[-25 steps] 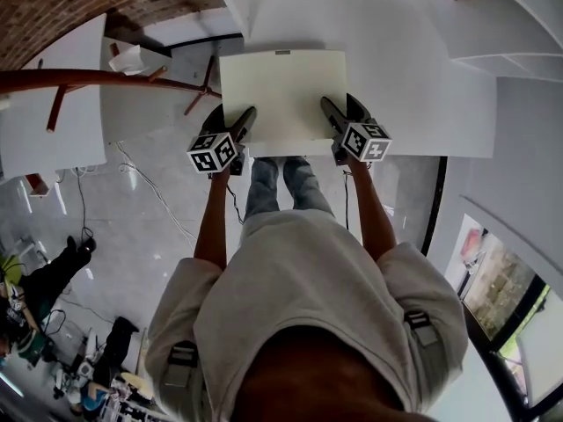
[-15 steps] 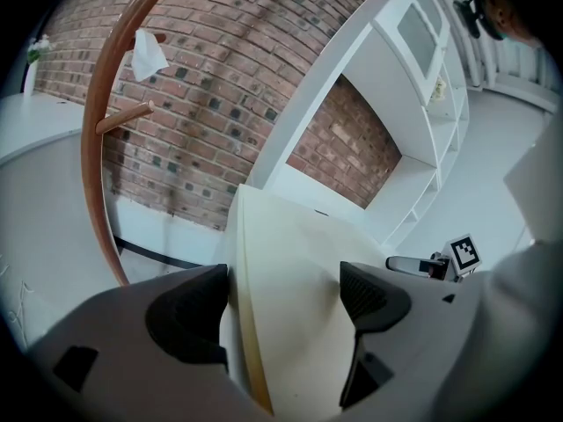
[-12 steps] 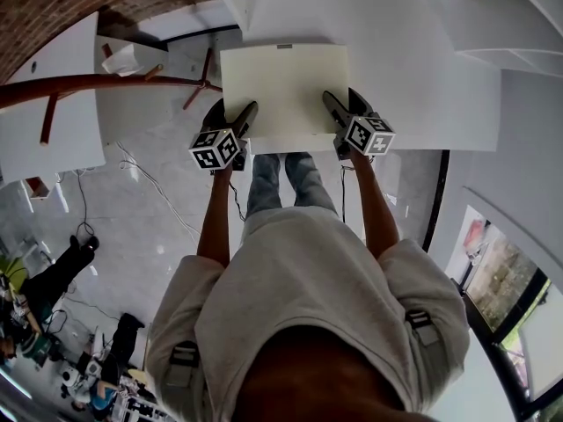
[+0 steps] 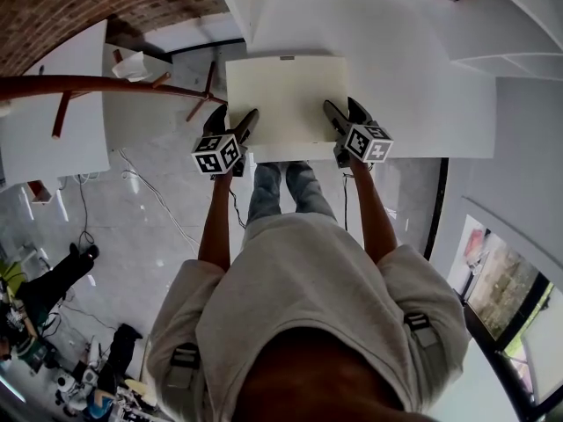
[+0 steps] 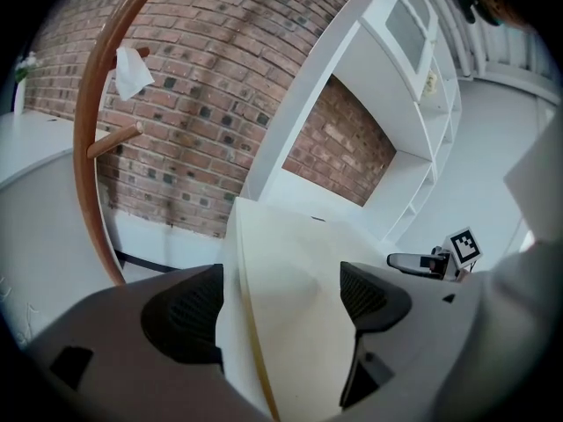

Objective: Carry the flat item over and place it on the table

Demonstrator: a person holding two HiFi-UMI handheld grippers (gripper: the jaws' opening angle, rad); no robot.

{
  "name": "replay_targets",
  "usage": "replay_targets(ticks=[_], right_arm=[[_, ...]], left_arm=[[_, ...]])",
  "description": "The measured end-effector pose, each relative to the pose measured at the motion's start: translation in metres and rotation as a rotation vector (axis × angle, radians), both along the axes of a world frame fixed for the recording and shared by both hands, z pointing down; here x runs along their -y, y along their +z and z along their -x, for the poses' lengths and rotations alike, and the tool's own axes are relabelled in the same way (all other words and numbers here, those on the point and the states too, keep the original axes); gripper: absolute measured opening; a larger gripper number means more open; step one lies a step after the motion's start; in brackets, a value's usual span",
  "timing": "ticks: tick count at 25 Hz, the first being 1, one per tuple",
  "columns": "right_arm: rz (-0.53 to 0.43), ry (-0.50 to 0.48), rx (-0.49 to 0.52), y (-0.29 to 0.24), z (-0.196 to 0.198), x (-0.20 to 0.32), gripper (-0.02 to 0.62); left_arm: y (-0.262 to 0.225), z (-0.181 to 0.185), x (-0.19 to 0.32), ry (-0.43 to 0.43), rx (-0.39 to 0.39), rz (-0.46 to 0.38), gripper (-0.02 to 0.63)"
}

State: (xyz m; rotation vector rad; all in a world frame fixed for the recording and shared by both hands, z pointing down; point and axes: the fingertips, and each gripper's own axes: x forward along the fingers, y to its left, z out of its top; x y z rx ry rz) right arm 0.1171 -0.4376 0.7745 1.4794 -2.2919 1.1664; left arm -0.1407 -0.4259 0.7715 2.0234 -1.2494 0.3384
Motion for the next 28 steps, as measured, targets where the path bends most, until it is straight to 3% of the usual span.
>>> replay_targets(ticks=[12, 18, 23, 28], right_arm=[[-0.133, 0.008, -0.060, -0.059, -0.007, 0.004, 0.315], [-0.224, -0.013, -0.090, -0.096, 0.002, 0.009, 0.195], [-0.287, 0.000, -0.110, -0.120, 0.005, 0.020, 0.047], [-0.320, -0.033, -0.083, -0.141, 0.014, 0.023, 0.026]], left_arm=[[-0.055, 0.019, 0.005, -0.039, 0.028, -0.124, 0.408], [-0.103, 0.016, 0.010, -0.019, 0.021, -0.235, 0.395], [-0.141, 0.013, 0.018, -0.019, 0.045, -0.344, 0.160], [-0.159, 0.011, 0.021, -0.022, 0.039, -0.395, 0.046]])
